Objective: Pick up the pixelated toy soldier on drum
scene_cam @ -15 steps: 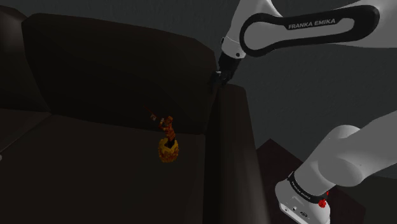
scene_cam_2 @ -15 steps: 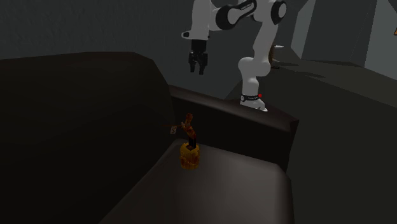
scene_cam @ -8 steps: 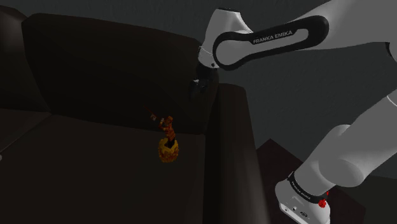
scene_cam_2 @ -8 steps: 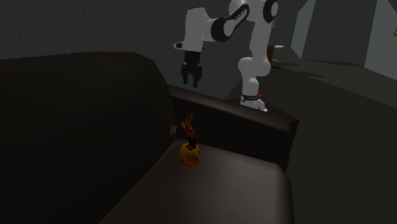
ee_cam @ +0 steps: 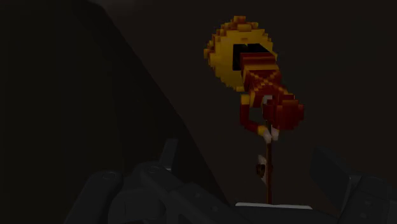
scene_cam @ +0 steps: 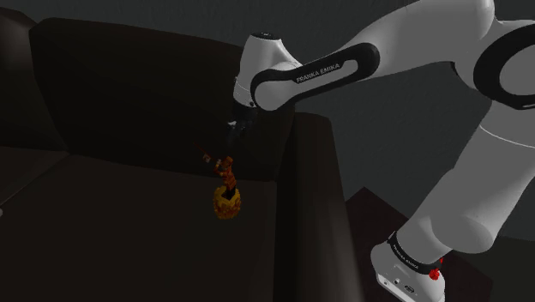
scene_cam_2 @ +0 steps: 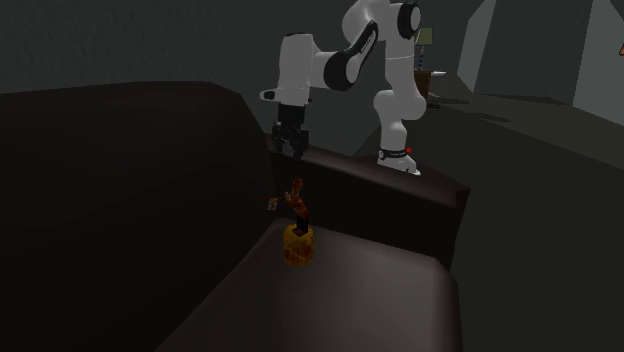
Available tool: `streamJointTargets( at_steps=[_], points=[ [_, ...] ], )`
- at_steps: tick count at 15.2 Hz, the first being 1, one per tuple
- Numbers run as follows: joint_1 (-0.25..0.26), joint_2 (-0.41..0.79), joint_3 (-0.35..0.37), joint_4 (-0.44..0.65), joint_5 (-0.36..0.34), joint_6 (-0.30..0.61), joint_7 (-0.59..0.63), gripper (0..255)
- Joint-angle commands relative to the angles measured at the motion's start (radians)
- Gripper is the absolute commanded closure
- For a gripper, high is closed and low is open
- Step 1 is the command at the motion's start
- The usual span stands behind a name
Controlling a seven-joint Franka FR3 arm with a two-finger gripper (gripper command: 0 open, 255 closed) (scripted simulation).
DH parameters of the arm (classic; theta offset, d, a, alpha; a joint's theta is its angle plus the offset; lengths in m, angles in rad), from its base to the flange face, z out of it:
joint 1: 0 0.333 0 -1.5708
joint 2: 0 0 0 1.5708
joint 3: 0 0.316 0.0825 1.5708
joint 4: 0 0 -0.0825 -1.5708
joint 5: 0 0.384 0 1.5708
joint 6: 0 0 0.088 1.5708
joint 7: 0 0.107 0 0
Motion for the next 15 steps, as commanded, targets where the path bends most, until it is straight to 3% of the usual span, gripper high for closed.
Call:
streamJointTargets(
  at_steps=[1, 7, 15],
  points=[
    [0.019, 0.078, 0.004, 0.062, -0.035, 0.018, 0.02, 0],
    [0.09, 0.291, -0.003, 0.263, -0.123, 0.034, 0.061, 0],
    [0.099, 0.345, -0.017, 0.237, -0.144, 0.113, 0.075, 0]
  ],
)
